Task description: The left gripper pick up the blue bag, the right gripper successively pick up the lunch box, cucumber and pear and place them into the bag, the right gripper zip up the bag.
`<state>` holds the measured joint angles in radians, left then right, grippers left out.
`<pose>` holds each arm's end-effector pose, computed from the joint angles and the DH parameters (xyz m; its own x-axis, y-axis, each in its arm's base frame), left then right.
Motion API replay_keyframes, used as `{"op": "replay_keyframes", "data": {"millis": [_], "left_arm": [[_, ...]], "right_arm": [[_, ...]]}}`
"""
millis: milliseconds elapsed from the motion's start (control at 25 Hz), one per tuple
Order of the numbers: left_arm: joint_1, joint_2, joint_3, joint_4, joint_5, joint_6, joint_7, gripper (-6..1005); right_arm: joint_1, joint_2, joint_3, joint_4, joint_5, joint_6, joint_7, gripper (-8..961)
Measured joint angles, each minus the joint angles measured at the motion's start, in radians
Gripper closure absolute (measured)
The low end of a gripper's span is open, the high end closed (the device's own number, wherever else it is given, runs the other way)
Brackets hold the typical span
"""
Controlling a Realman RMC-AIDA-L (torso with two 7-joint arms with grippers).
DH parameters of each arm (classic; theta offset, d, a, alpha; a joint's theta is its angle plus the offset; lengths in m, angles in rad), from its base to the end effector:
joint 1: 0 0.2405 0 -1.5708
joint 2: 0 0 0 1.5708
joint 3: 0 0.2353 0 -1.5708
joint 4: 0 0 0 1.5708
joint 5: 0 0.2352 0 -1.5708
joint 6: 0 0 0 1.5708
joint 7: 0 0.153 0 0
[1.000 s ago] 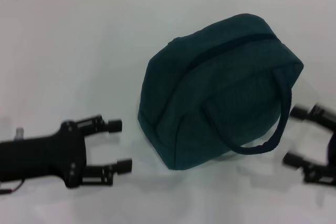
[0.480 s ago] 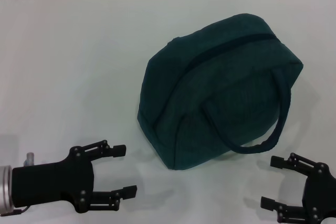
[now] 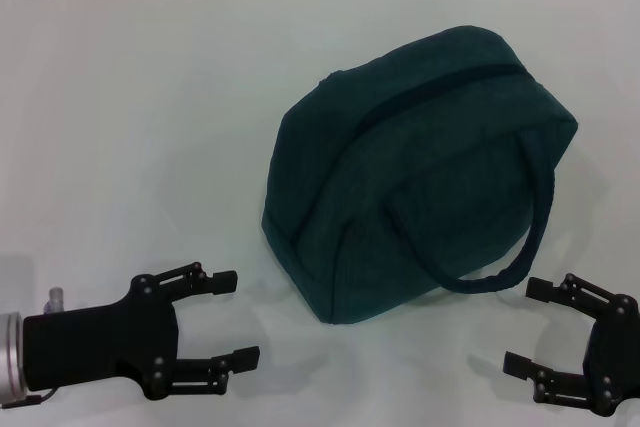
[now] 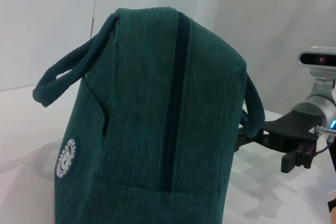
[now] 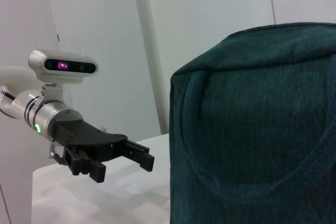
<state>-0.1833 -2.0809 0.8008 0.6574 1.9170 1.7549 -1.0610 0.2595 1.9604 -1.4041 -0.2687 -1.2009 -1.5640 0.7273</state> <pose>-0.3202 0.2225 -0.0060 0.7949 0.2809 0.5379 0.3934 -0.9134 -0.1044 0.3209 0.2281 -0.0421 0.7732 -0.1635 -0.6127 -0.3565 -0.9111 -0.2067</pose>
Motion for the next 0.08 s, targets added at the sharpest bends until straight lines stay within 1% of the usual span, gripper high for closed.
{"op": "replay_keyframes", "data": {"millis": [80], "left_arm": [[-0.002,0.0,0.0,0.0,0.0,0.001,0.0,111]], "right_arm": [[0.0,0.0,0.0,0.0,0.0,-0.001,0.0,67]]}}
